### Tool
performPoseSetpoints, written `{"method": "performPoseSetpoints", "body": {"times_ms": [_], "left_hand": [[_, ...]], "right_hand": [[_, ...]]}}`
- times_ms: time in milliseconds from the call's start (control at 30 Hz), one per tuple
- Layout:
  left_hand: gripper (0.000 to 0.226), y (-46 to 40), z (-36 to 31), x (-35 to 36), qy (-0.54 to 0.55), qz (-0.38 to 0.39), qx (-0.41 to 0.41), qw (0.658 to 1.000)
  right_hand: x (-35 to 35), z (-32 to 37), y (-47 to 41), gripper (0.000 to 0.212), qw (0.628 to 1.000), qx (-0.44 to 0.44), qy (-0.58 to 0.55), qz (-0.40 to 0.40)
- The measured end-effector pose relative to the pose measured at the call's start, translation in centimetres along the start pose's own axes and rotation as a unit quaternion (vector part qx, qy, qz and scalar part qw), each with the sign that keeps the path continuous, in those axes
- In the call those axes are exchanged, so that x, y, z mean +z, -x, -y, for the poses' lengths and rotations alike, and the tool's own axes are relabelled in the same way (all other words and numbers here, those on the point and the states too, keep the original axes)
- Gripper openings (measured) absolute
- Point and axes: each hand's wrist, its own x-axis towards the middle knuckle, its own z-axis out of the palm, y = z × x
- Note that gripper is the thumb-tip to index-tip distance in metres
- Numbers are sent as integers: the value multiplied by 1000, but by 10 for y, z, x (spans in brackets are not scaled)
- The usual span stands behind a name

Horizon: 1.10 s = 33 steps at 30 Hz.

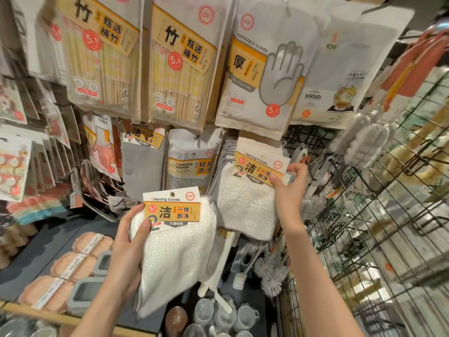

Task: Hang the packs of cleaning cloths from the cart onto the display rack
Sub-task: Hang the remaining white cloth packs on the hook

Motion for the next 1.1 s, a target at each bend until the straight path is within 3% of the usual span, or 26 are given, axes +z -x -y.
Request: {"method": "performPoseSetpoints", "body": {"times_ms": [233, 433, 1100], "left_hand": [[33, 1, 3, 1, -2, 2, -3, 1000], [33, 0, -1, 1, 13, -4, -1, 1000], [39, -1, 3, 7, 63, 1, -41, 997]], "right_hand": [[10, -1, -7, 39, 1000, 15, 20, -14], [18, -10, -16, 14, 996, -1, 85, 13], [16, -16, -12, 34, 987, 16, 158, 12]]}}
